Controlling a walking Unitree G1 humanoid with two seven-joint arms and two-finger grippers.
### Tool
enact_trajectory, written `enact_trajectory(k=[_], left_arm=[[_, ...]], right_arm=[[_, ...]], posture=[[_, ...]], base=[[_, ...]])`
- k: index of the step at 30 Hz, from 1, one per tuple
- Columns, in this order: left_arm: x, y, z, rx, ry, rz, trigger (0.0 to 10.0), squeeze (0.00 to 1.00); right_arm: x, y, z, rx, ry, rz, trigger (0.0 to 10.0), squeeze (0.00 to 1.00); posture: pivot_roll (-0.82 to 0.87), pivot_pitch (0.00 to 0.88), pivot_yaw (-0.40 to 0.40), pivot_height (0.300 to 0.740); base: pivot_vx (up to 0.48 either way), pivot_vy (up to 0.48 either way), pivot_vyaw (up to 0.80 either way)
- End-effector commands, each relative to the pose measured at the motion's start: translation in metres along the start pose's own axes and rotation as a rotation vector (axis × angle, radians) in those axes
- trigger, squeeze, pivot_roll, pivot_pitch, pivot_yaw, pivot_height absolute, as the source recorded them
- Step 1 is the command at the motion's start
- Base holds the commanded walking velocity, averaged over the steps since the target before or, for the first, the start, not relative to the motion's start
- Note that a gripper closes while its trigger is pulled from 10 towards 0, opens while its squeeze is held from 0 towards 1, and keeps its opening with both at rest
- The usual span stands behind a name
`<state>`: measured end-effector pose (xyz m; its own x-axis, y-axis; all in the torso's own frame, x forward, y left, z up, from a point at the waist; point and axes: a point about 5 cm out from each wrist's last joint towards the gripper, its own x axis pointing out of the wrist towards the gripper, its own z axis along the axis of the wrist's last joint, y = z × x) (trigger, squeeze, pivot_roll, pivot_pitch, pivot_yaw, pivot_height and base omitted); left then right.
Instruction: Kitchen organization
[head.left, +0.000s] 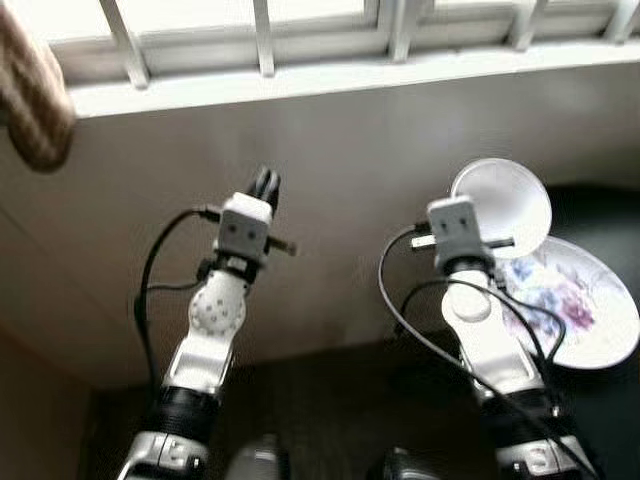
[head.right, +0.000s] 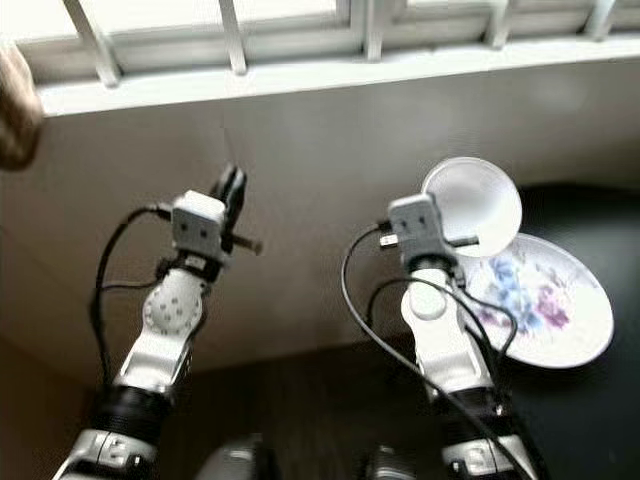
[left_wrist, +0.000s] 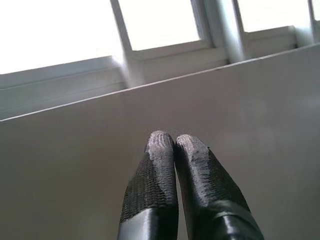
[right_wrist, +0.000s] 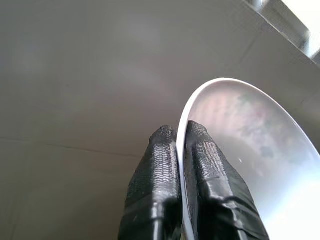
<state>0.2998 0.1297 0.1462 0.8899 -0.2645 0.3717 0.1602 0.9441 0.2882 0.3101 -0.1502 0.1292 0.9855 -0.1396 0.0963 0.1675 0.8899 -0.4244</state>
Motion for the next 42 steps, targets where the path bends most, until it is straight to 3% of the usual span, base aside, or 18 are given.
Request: enact_trajectory(k=[1, 6, 21, 42], left_arm=[[-0.001, 0.003, 0.003, -0.004, -0.015, 0.005, 10.0, 0.0], [-0.001, 0.003, 0.002, -0.014, -0.004, 0.006, 10.0, 0.0], [-0.002, 0.003, 0.002, -0.01, -0.008, 0.007, 10.0, 0.0], [0.0, 0.006, 0.003, 0.018, -0.011, 0.015, 10.0, 0.0]], right_arm=[[0.001, 0.006, 0.011, 0.013, -0.045, 0.014, 0.0, 0.0], [0.001, 0.007, 0.011, 0.014, -0.043, 0.018, 0.0, 0.0], [0.0, 0.009, 0.012, 0.022, -0.052, 0.029, 0.0, 0.0], [-0.003, 0.019, 0.022, 0.004, -0.136, 0.102, 0.0, 0.0]], posture=[[0.16, 0.0, -0.029, 0.74], [0.16, 0.0, -0.029, 0.74], [0.16, 0.0, -0.029, 0.74], [0.16, 0.0, -0.026, 0.74]], base=[[0.0, 0.0, 0.0], [0.0, 0.0, 0.0], [-0.332, 0.0, 0.0], [0.0, 0.0, 0.76]])
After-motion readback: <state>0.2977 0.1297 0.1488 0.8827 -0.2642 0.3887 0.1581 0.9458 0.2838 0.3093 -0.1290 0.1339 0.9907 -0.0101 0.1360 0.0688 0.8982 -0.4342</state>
